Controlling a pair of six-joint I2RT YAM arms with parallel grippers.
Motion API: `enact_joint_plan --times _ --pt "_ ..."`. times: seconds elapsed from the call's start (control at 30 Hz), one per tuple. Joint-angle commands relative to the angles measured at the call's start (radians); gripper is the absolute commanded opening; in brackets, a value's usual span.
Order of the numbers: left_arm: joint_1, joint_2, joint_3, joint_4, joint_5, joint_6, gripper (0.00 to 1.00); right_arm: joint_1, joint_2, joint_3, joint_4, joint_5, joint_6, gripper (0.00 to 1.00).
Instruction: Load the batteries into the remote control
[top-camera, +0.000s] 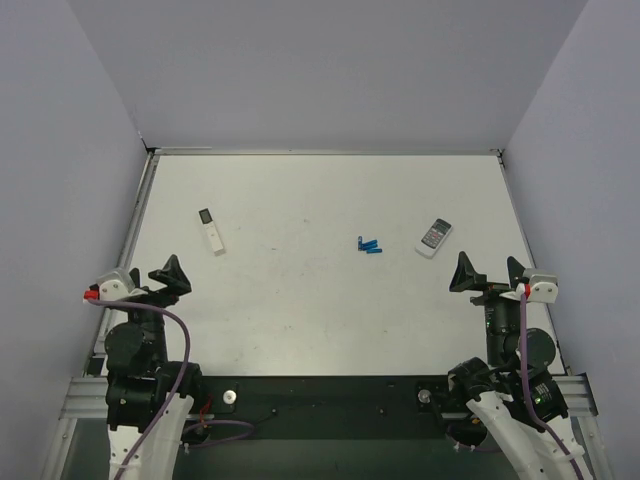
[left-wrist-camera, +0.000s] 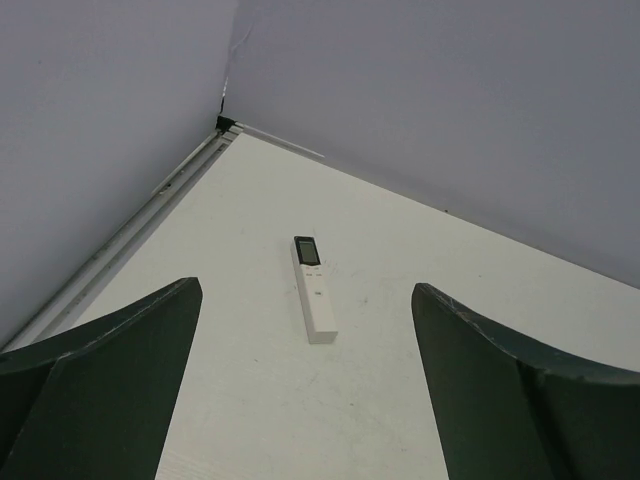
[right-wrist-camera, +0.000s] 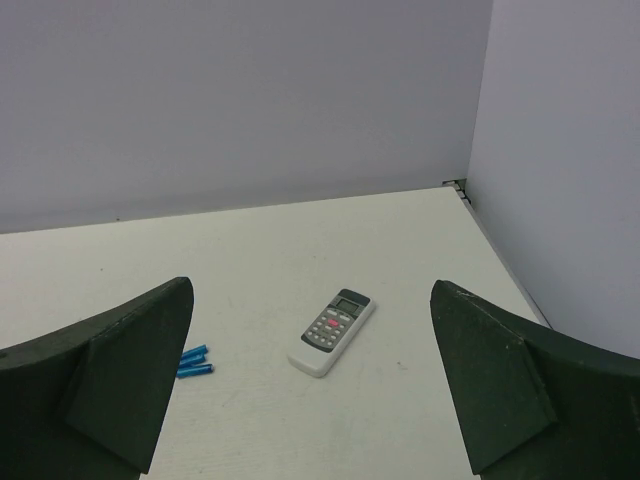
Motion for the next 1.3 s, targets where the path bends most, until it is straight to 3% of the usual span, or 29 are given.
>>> enact_joint_plan --times 0.0,0.2,0.4,0.57,0.83,0.93,1.27 --pt "0.04 0.031 0.007 0.058 0.029 0.007 0.97 0.005 -0.018 0.014 0.055 0.003 -0.004 1.0" --pt "0.06 0.093 0.015 0.061 0.07 -0.013 0.97 0.005 -0.038 -0.007 0.073 0.001 0.013 1.0" --pt "0.06 0.263 0.047 0.043 0.073 -0.112 0.97 0.005 -0.038 -0.017 0.083 -0.009 0.022 1.0" --pt "0.06 0.586 0.129 0.04 0.07 -0.215 0.97 0.008 -0.076 -0.029 0.084 -0.005 0.025 1.0" --pt "0.06 1.282 0.519 -0.052 0.141 -0.252 0.97 0.034 -0.1 -0.029 0.086 -0.009 0.023 1.0" --pt "0.06 1.471 0.637 -0.091 0.12 -0.255 0.97 0.039 -0.102 -0.03 0.089 -0.014 0.028 1.0" --pt "0.06 1.847 0.883 -0.16 0.066 -0.22 0.97 0.051 -0.11 -0.027 0.081 -0.011 0.017 1.0"
